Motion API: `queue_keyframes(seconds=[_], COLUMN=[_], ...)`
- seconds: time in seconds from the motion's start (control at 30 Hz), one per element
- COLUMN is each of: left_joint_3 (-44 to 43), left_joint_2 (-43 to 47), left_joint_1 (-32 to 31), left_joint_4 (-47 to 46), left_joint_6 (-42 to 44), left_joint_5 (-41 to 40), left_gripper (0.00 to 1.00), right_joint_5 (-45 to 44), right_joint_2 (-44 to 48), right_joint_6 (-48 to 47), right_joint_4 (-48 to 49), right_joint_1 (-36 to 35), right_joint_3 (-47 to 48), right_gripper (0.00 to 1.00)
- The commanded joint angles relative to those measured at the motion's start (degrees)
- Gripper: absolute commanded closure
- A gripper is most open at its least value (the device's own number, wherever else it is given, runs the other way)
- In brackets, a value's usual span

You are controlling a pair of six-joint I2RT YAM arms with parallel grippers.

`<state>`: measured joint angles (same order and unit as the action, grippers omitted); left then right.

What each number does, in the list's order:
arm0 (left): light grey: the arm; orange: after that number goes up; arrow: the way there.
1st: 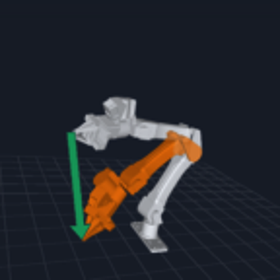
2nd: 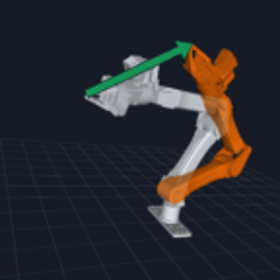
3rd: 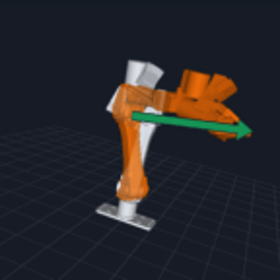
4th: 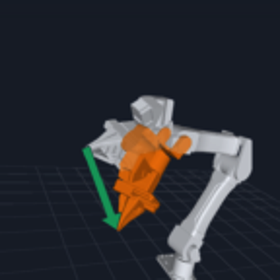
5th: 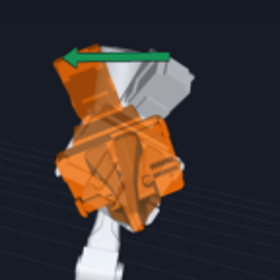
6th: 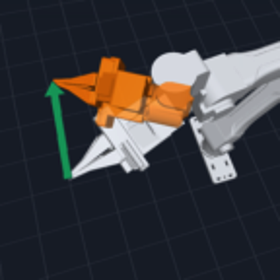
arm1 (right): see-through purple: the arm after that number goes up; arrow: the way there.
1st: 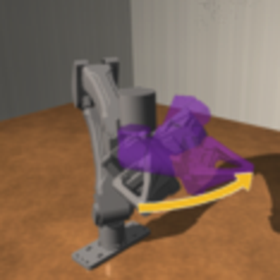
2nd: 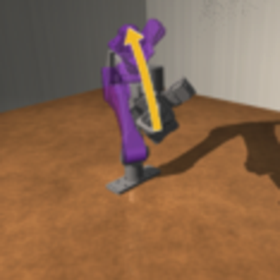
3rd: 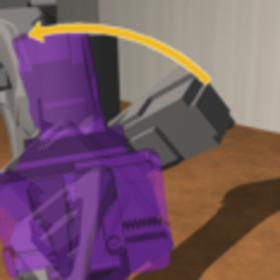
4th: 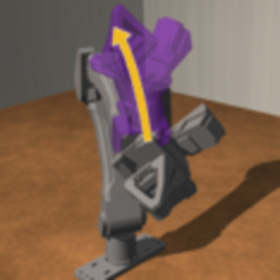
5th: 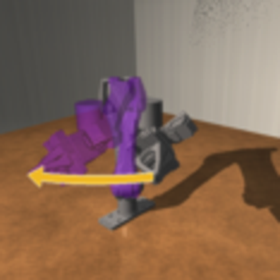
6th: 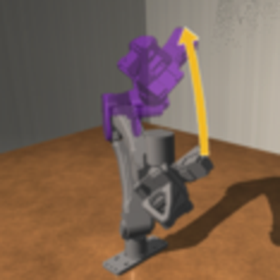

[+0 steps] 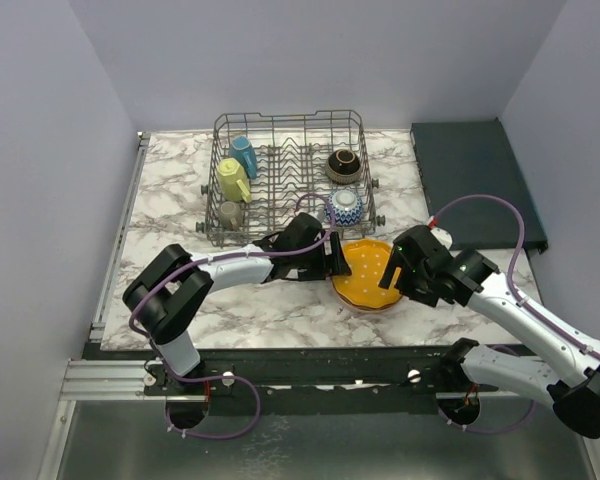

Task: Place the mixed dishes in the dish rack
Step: Move the plate to the center of the board.

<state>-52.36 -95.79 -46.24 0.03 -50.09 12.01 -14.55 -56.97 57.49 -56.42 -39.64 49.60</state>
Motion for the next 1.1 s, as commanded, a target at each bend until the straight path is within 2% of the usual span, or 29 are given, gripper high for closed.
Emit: queue_keyframes(seconds=[0.0,0.5,0.83,1.07], left_joint_3=[-0.82,3.66,6.01,5.99], left_joint_2=[-1.85,-1.83,-0.47,0.45], left_joint_1=[-0.23,-0.44,-3.82,-7.01], left_joint_4=[-3.46,-7.16,-9.67,-10.66], left_joint_6=[0.10,-0.32,-1.27,-2.67], left_joint_5=[2.64,6.42,6.89,6.37], left_gripper=[0.19,0.41,0.46,0.48], right_joint_5=[0.68,0.14,-1.33,-6.54], right_joint_2=[-0.25,-0.30,-0.67,-2.97], right_joint_6=[0.35,0.03,-0.39,-2.11], right_joint_4=[1.40,1.46,1.36,0.93], right_joint_1=[0.17,0.21,0.19,0.30], right_joint_3=[-0.45,-0.51,0.78,3.67], right_gripper=[0.18,0.17,0.18,0.17])
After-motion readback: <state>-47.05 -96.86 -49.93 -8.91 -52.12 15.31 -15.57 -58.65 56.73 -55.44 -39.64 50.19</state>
